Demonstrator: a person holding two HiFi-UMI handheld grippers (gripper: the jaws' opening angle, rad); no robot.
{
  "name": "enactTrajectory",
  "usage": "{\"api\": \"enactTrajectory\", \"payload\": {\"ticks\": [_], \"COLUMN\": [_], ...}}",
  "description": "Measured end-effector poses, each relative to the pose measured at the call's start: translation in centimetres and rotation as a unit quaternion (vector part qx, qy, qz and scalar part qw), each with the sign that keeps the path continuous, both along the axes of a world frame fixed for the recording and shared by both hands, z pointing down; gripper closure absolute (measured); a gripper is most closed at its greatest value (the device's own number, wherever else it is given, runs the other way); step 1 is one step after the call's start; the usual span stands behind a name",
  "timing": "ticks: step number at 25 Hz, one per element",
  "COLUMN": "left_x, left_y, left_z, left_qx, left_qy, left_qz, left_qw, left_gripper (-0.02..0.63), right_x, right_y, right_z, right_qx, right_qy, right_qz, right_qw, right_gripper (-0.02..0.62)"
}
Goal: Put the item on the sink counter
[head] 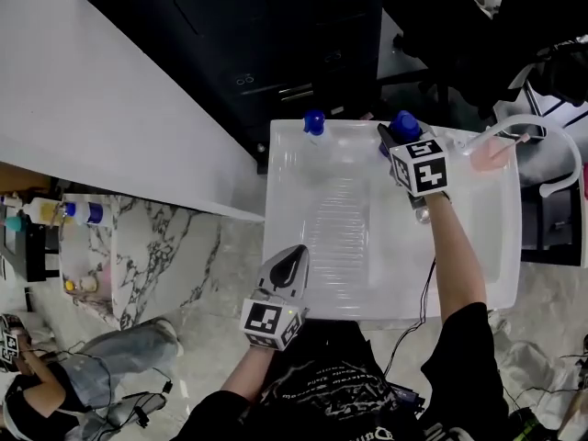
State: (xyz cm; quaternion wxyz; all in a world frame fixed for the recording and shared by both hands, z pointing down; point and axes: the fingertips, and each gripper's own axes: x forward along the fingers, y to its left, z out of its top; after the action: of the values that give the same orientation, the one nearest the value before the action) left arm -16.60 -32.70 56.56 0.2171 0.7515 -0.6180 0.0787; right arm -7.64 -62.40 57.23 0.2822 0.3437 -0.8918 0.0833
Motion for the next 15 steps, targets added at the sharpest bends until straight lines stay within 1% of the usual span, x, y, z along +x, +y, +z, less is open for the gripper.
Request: {"api": "enactTrajectory", "payload": {"ticks": [4, 9, 11, 13, 15], "left_x": [-0.8, -1.7, -1.9, -1.9, -1.9], "left_y": [1.1, 1.8, 1.9, 1.9, 1.9], "left_z": [0.4, 0.7, 0.7, 0.6, 0.4], "left_qx": [-0.012, -0.017, -0.015, -0.014, -0.013], "left_qy": [0.000, -0.002, -0.002, -0.002, -0.002], "left_qz": [-0.018, -0.033, -0.036, -0.036, -0.034], "left_qw": [0.9998, 0.9993, 0.9992, 0.9993, 0.9993], "left_gripper": [0.598, 0.598, 0.598, 0.598, 0.598], "right_x": [0.1, -0.2, -0.5, -0.8, -0.8], "right_y": [0.0, 0.1, 0.2, 0.5, 0.8], "right_z": [-0.1, -0.6, -0.9, -1.5, -2.5], "right_qx": [0.005, 0.009, 0.009, 0.012, 0.020], "right_qy": [-0.001, -0.017, -0.029, -0.049, -0.066], "right_qz": [0.001, -0.002, -0.005, -0.008, -0.012], "right_qw": [1.000, 1.000, 1.000, 0.999, 0.998], "right_gripper": [0.449, 0.418, 0.380, 0.306, 0.259]}}
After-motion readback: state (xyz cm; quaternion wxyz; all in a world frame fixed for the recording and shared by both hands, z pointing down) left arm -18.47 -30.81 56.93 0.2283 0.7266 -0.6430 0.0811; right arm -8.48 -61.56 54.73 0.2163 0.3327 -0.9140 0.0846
